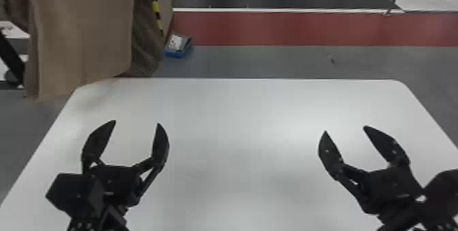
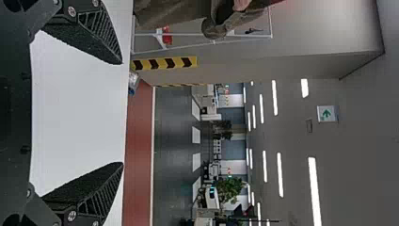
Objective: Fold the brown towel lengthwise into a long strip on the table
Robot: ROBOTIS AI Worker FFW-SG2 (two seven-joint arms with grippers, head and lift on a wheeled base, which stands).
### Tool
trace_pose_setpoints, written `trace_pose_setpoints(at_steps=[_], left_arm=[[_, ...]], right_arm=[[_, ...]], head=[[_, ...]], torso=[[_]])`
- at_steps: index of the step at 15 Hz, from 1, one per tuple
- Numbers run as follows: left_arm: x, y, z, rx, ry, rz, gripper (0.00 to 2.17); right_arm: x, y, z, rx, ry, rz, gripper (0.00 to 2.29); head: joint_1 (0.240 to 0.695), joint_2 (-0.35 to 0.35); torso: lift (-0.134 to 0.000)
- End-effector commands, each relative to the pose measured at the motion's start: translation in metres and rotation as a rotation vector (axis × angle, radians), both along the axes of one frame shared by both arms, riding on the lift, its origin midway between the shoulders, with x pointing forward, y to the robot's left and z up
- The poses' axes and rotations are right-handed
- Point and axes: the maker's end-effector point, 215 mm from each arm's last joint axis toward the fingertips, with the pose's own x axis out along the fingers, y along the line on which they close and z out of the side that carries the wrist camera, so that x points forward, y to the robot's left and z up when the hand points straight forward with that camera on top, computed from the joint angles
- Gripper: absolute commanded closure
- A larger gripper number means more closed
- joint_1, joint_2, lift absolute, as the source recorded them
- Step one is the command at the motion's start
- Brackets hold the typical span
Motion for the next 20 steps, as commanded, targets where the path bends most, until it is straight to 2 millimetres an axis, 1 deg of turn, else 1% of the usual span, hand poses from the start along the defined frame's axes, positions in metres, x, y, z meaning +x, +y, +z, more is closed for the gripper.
trace_pose_setpoints(at_steps=[1, 13, 15, 20], left_arm=[[0.0, 0.0, 0.0005, 0.0, -0.001, 0.0, 0.13], [-0.0011, -0.0031, -0.0001, 0.002, 0.001, -0.005, 0.13], [-0.0011, -0.0028, -0.0054, 0.004, 0.019, -0.004, 0.13], [-0.0019, 0.0019, -0.0038, 0.003, 0.015, 0.016, 0.13]], right_arm=[[-0.0008, -0.0004, -0.0009, -0.001, 0.002, 0.0, 0.12], [-0.003, -0.0015, -0.0027, -0.007, 0.01, 0.001, 0.12], [-0.0034, -0.0014, -0.0016, -0.007, 0.007, 0.001, 0.12], [-0.004, 0.0001, -0.0034, -0.01, 0.012, 0.003, 0.12]], head=[[0.695, -0.008], [0.695, -0.014], [0.695, -0.014], [0.695, -0.009]], torso=[[-0.117], [-0.117], [-0.117], [-0.117]])
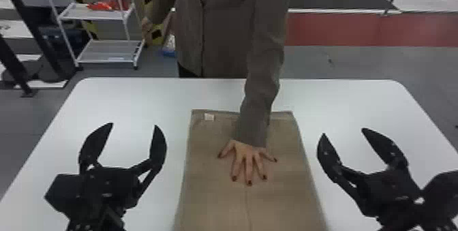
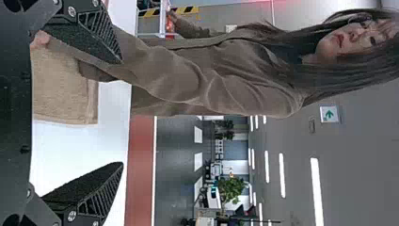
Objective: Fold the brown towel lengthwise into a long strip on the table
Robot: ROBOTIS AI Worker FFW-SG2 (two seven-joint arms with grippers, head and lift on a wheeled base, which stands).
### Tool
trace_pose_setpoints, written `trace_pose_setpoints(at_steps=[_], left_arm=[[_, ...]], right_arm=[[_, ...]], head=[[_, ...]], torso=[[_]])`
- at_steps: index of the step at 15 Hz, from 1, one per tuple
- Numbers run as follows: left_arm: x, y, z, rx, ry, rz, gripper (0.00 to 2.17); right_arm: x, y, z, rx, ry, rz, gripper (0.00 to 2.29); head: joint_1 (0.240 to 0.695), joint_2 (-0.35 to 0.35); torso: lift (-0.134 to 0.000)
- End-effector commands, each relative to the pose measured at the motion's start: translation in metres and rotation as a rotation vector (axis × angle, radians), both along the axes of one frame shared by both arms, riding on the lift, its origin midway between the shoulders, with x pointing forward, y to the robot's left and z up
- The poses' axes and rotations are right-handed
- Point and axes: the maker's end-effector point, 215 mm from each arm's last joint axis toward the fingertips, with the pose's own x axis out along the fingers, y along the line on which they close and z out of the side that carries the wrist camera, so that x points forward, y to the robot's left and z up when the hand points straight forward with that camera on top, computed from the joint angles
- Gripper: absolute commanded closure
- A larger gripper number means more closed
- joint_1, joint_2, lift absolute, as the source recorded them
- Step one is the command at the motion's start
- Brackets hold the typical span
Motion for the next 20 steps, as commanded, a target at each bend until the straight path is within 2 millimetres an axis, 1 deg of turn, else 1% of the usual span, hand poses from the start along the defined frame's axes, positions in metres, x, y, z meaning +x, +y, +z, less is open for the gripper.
trace_pose_setpoints(at_steps=[1, 10, 13, 14, 16, 18, 19, 20], left_arm=[[-0.001, -0.001, -0.001, 0.0, 0.003, -0.001, 0.13], [-0.001, 0.0, 0.0, 0.002, 0.0, -0.002, 0.13], [0.002, -0.001, -0.007, 0.002, 0.011, -0.008, 0.13], [0.004, -0.002, -0.012, 0.001, 0.019, -0.012, 0.13], [0.012, -0.003, -0.025, -0.004, 0.039, -0.015, 0.13], [0.023, -0.003, -0.029, -0.009, 0.041, -0.019, 0.13], [0.033, -0.003, -0.029, -0.004, 0.041, -0.023, 0.16], [0.048, -0.011, -0.042, -0.016, 0.086, -0.046, 0.21]], right_arm=[[0.0, 0.0, -0.001, -0.001, 0.002, 0.001, 0.12], [0.0, 0.002, -0.003, -0.001, 0.005, 0.001, 0.12], [0.001, 0.002, -0.004, -0.003, 0.007, 0.0, 0.12], [0.004, 0.0, -0.007, -0.007, 0.009, -0.007, 0.12], [0.008, -0.001, -0.016, -0.019, 0.025, -0.013, 0.12], [0.014, -0.003, -0.026, -0.034, 0.039, -0.019, 0.12], [0.018, -0.004, -0.032, -0.041, 0.048, -0.021, 0.12], [0.024, -0.006, -0.043, -0.047, 0.069, -0.023, 0.12]], head=[[0.695, -0.007], [0.695, -0.006], [0.695, -0.005], [0.695, -0.005], [0.695, -0.009], [0.695, -0.012], [0.695, -0.012], [0.695, -0.014]], torso=[[-0.117], [-0.117], [-0.117], [-0.117], [-0.117], [-0.117], [-0.117], [-0.117]])
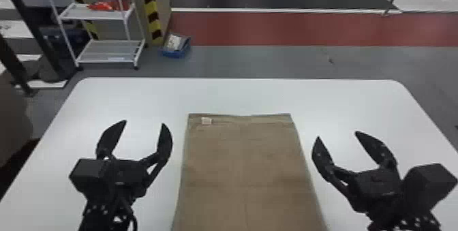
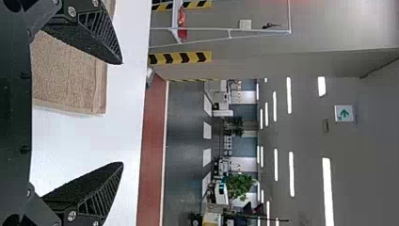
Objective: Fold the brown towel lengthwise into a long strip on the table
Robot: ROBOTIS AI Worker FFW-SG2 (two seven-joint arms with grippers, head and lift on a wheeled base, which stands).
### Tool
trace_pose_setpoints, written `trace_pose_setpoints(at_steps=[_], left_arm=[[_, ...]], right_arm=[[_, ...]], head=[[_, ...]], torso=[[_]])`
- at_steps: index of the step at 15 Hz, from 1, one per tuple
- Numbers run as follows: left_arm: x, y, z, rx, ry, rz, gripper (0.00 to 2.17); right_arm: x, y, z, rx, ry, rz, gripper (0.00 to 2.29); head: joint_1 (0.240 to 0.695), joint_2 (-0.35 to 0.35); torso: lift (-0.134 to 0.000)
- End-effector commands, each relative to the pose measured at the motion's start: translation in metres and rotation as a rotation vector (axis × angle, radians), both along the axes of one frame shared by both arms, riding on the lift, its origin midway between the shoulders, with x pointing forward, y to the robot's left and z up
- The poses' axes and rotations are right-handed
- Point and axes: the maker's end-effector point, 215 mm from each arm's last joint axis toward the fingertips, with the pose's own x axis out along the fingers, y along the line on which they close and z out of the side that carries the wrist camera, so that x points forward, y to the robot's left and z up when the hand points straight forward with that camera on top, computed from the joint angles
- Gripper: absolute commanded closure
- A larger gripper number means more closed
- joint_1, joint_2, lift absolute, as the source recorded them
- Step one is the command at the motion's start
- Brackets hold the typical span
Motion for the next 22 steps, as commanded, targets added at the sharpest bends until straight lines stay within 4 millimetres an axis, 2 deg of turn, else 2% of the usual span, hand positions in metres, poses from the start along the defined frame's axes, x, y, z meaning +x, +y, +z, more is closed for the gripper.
trace_pose_setpoints(at_steps=[1, 2, 4, 8, 9, 13, 16, 18, 19, 22], left_arm=[[0.033, -0.008, -0.017, -0.007, 0.063, -0.018, 0.21], [0.044, -0.011, -0.022, -0.004, 0.076, -0.025, 0.21], [0.071, -0.015, -0.046, -0.039, 0.158, -0.057, 0.22], [0.108, -0.028, -0.076, -0.059, 0.236, -0.115, 0.22], [0.114, -0.031, -0.086, -0.064, 0.257, -0.129, 0.31], [0.117, -0.044, -0.11, -0.102, 0.307, -0.18, 0.33], [0.118, -0.067, -0.109, -0.104, 0.299, -0.227, 0.33], [0.121, -0.068, -0.11, -0.107, 0.301, -0.228, 0.33], [0.121, -0.068, -0.11, -0.105, 0.3, -0.228, 0.43], [0.121, -0.069, -0.113, -0.103, 0.308, -0.227, 0.44]], right_arm=[[0.01, -0.002, -0.018, -0.012, 0.035, -0.002, 0.12], [0.013, 0.0, -0.019, -0.017, 0.036, 0.004, 0.12], [0.018, 0.003, -0.024, -0.017, 0.047, 0.011, 0.12], [0.026, 0.018, -0.029, -0.027, 0.053, 0.036, 0.12], [0.026, 0.018, -0.031, -0.027, 0.058, 0.035, 0.12], [0.03, 0.029, -0.035, -0.035, 0.066, 0.052, 0.12], [0.035, 0.036, -0.041, -0.037, 0.078, 0.064, 0.12], [0.037, 0.043, -0.049, -0.037, 0.089, 0.079, 0.12], [0.038, 0.045, -0.053, -0.039, 0.095, 0.084, 0.12], [0.039, 0.047, -0.054, -0.037, 0.099, 0.094, 0.12]], head=[[0.695, -0.017], [0.695, -0.021], [0.695, -0.029], [0.695, -0.031], [0.695, -0.03], [0.695, -0.033], [0.695, -0.037], [0.695, -0.044], [0.695, -0.047], [0.695, -0.041]], torso=[[-0.117], [-0.117], [-0.117], [-0.117], [-0.117], [-0.117], [-0.117], [-0.117], [-0.117], [-0.117]])
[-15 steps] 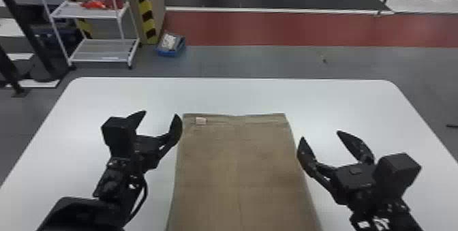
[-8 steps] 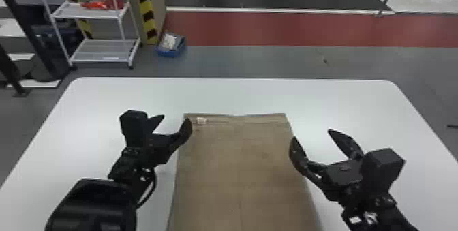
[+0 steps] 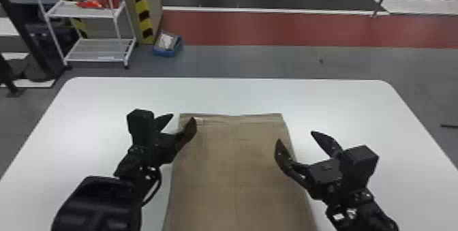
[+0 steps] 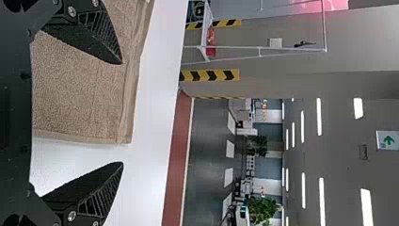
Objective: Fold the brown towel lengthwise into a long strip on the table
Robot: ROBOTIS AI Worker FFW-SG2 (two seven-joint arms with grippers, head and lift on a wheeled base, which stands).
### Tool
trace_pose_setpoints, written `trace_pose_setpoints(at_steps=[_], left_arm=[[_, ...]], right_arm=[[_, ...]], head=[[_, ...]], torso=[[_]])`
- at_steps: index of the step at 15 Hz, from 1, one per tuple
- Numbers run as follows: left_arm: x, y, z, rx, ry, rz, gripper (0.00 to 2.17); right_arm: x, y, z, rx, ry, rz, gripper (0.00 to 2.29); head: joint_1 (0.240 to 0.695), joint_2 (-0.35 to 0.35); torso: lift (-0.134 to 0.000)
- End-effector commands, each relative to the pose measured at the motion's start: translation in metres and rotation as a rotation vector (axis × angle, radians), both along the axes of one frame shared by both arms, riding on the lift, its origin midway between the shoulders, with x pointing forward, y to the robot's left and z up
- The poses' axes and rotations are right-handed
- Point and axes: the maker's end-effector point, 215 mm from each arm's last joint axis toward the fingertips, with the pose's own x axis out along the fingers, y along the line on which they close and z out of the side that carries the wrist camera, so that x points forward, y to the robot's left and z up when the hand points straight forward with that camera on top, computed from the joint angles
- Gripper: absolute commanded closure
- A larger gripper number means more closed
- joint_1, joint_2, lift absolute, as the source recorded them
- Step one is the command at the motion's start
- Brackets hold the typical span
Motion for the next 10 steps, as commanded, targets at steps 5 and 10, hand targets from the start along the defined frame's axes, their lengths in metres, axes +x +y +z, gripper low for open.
trace_pose_setpoints(at_steps=[5, 10], left_arm=[[0.0, 0.006, -0.016, 0.011, 0.031, 0.007, 0.45], [-0.003, 0.004, -0.021, 0.015, 0.048, -0.008, 0.64]], right_arm=[[0.001, 0.003, -0.002, 0.002, 0.003, 0.009, 0.12], [0.0, 0.002, -0.002, 0.003, 0.004, 0.012, 0.12]], head=[[0.695, -0.034], [0.695, -0.034]], torso=[[-0.117], [-0.117]])
